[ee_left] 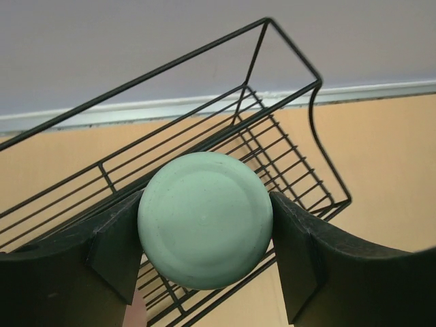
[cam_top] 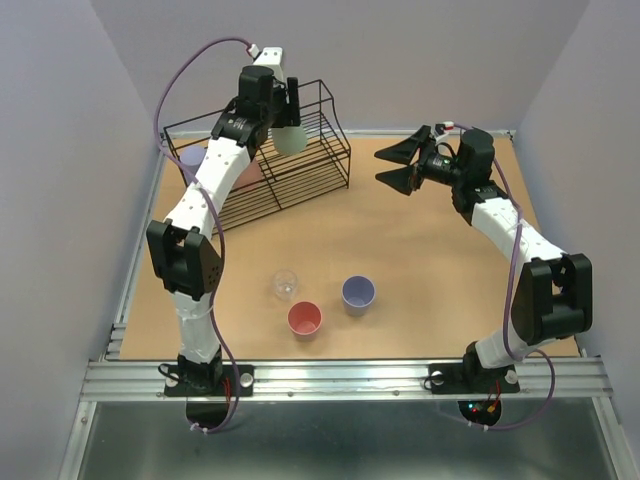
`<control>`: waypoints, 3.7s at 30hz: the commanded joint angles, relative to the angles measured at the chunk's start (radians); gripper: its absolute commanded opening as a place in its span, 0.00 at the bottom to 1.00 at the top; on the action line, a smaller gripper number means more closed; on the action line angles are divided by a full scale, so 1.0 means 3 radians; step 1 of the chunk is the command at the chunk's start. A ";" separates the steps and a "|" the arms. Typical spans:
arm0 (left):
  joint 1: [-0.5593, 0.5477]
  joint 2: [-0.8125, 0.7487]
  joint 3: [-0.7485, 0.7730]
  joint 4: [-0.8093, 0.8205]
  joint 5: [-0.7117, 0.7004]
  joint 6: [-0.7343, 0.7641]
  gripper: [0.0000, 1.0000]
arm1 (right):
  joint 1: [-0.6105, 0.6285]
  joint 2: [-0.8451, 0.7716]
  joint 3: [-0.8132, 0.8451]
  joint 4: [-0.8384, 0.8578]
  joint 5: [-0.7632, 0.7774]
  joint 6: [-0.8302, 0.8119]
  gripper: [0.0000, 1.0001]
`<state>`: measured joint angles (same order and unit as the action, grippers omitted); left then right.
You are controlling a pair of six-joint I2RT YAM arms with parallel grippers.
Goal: Load the cups into the dish rack
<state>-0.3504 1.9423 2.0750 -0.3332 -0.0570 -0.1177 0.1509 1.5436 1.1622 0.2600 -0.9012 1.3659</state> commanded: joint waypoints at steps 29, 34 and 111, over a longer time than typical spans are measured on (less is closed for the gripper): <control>-0.0003 -0.0558 -0.0975 0.0139 -0.0633 0.0285 0.00 | 0.0003 0.0009 -0.0064 -0.0018 -0.0141 -0.0084 0.77; 0.0002 -0.0604 -0.1016 0.0083 -0.0700 0.0295 0.01 | 0.0019 -0.0002 -0.0080 -0.0023 -0.0146 -0.0079 0.77; -0.0617 -0.2608 -0.1809 -0.0249 -0.0382 -0.0784 0.89 | 0.1686 0.0070 0.0426 -0.4226 0.2349 -0.2963 0.75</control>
<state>-0.5285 1.2072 1.5501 -0.4240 -0.1425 -0.3260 0.6559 1.5486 1.3239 -1.0393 -0.2699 0.4862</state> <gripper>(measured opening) 0.895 0.760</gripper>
